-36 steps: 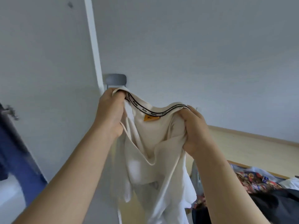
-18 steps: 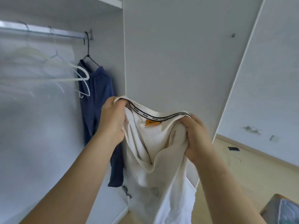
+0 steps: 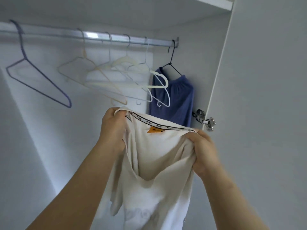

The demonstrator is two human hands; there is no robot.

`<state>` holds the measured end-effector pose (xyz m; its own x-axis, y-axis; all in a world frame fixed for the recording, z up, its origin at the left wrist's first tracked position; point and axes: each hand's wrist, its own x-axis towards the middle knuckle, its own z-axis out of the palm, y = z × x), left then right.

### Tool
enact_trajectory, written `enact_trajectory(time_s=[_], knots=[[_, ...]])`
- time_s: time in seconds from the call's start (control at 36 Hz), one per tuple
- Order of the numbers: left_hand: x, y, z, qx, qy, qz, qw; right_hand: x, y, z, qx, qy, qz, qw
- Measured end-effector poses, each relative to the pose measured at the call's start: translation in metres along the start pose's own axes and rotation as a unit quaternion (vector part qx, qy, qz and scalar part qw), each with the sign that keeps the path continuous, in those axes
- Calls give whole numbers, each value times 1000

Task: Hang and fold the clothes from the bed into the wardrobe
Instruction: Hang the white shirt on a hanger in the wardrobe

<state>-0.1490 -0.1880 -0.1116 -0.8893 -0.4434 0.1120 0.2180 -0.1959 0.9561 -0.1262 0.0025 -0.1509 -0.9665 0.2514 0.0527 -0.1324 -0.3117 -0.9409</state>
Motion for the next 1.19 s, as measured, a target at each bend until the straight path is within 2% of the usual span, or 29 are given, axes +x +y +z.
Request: enact_trajectory(time_s=[0.22,0.39,0.5,0.64,0.75,0.92,1.03,1.11,1.17,1.19], knots=[[46,2,-19,42,76,17,996,52,20,47,-78,-81,34,993],[85,2,3,-10,116,35,993,107,14,64,-121,-136,5,983],[108,1,25,-39,123,35,991,145,3,70,-142,-158,-42,976],[129,1,47,-57,115,55,990,181,-20,76,-96,-171,-111,974],[140,-3,58,-49,112,50,991,207,-37,84,-77,-133,-198,968],[155,-9,60,-53,103,39,993,239,-42,96,-144,-87,-258,951],[166,-9,63,-56,97,32,993,234,-42,117,-147,-179,-261,937],[172,-7,63,-53,90,30,994,235,-39,132,-211,-230,-240,919],[176,-5,63,-53,85,30,994,237,-36,137,-261,-202,-272,904],[177,-4,62,-54,83,32,995,239,-34,137,-299,-160,-314,887]])
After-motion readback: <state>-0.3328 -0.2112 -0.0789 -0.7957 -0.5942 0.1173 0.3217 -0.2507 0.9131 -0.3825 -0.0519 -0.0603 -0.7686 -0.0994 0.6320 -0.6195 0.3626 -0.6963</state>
